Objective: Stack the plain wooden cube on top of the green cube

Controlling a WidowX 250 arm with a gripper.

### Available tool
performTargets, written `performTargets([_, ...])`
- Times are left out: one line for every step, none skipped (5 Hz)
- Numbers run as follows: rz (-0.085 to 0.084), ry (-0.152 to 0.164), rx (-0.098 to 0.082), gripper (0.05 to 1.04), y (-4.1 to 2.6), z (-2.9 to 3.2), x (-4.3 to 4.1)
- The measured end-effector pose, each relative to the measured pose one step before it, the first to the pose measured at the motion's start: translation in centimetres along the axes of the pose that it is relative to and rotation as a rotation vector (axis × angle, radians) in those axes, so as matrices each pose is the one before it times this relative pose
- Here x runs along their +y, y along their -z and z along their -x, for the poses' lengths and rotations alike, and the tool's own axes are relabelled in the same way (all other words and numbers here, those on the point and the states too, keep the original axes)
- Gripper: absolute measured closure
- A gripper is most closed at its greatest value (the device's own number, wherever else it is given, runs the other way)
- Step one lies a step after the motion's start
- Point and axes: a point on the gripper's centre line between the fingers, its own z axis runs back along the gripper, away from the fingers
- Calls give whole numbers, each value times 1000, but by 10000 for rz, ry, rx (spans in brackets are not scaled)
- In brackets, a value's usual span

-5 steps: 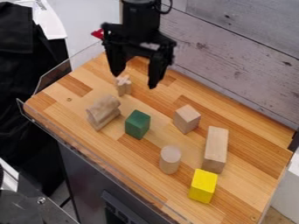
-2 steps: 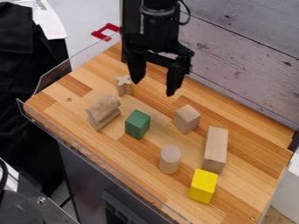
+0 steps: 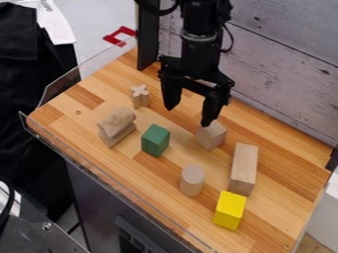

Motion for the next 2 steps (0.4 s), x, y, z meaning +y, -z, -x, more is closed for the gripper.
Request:
performTargets([-108,124,-140,84,-408,-581,-226])
performTargets([-121,150,-19,84,-13,-55,-183])
